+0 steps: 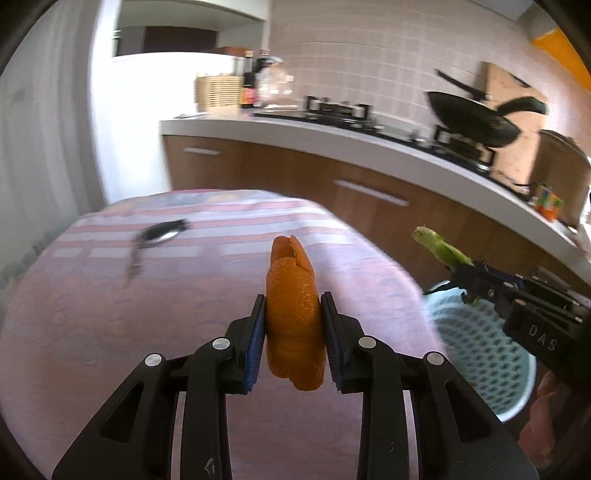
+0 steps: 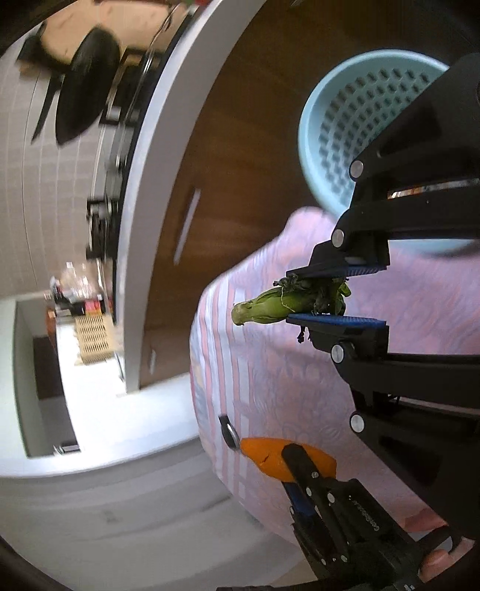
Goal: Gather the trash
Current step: 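Carry the carrot and vegetable scrap to the basket and release both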
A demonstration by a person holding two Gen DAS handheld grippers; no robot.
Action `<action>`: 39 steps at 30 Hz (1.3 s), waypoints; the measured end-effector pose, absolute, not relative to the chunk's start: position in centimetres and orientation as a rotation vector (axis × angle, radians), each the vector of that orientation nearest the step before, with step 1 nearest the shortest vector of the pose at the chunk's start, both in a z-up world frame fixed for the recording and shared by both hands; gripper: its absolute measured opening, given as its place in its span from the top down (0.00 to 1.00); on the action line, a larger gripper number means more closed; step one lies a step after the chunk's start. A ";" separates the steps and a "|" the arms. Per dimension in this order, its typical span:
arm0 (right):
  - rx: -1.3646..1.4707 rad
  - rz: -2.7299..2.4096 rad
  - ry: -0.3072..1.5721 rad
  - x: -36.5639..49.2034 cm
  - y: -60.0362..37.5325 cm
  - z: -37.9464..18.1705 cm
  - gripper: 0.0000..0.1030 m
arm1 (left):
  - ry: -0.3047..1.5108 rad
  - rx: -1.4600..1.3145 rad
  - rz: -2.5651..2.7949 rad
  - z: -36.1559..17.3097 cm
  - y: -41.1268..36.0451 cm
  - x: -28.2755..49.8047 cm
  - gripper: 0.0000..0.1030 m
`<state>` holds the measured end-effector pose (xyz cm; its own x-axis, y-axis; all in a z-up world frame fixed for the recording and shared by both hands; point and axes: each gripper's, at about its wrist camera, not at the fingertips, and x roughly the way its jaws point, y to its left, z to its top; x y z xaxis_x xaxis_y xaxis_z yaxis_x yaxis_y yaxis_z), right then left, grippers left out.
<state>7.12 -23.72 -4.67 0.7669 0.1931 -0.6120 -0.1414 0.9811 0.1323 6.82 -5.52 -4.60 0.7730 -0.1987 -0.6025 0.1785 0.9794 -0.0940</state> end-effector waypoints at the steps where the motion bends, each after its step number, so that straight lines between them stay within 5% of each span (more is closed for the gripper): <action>1: 0.090 0.165 0.668 6.6 -24.8 -4.5 0.85 | 0.658 -0.030 -0.231 -4.5 -6.6 6.7 0.73; 25: 0.268 -0.124 0.898 2.0 -39.0 -11.3 0.83 | 0.857 0.024 -0.607 -9.2 -21.5 7.2 0.70; 29: 0.281 -0.146 0.918 2.0 -39.4 -12.0 0.79 | 0.832 0.054 -0.609 -8.9 -22.0 6.7 0.45; 34: 0.290 -0.153 0.916 1.9 -39.7 -11.9 0.71 | 0.797 0.070 -0.600 -8.0 -21.5 6.1 0.42; 37: 0.289 -0.152 0.889 1.5 -39.4 -11.1 0.54 | 0.787 0.059 -0.583 -7.4 -20.7 5.9 0.39; 39: 0.282 -0.145 0.862 1.3 -39.0 -10.2 0.53 | 0.765 0.043 -0.568 -6.7 -19.8 5.4 0.31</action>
